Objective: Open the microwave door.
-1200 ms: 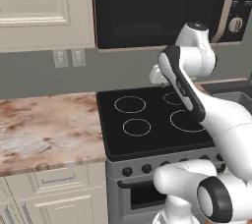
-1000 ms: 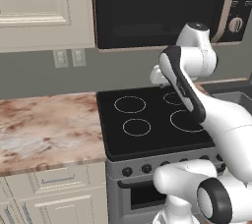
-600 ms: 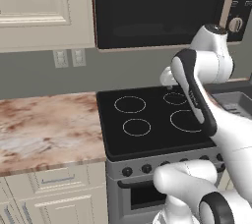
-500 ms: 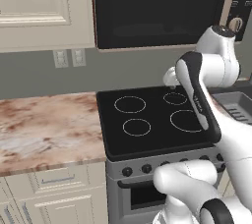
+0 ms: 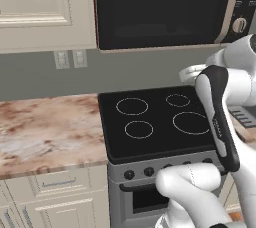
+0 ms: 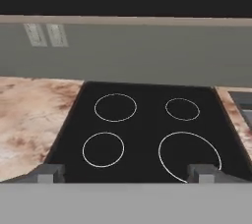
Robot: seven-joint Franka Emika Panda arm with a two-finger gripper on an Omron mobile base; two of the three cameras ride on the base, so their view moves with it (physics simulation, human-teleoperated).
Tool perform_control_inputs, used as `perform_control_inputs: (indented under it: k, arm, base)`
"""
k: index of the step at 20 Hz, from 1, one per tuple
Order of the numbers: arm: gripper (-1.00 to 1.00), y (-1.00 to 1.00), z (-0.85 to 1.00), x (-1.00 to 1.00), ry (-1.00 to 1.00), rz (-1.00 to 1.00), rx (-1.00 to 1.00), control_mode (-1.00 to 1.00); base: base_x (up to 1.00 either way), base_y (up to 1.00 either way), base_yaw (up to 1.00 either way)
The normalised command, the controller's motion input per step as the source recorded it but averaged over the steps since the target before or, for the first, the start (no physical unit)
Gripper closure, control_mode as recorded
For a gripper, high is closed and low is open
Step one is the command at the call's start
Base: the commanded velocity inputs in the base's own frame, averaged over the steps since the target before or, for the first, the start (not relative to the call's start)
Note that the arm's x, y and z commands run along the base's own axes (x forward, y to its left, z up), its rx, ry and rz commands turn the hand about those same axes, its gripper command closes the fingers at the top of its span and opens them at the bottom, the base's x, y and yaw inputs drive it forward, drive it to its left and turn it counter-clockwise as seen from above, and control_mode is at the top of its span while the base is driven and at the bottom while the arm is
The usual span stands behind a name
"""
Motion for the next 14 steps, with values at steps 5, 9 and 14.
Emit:
perform_control_inputs:
  k: [5, 9, 14]
  arm:
    - [-1.0, -0.53, 0.53, 0.0, -0.22, 0.0, 0.0, -1.0]
    - [-1.0, -0.57, 0.46, 0.0, -0.15, 0.0, 0.0, -1.0]
    - [-1.0, -0.49, 0.43, 0.0, -0.1, 0.0, 0.0, -1.0]
  base:
    - [0.0, 0.0, 0.0]
    - [0.0, 0.0, 0.0]
    - [0.0, 0.0, 0.0]
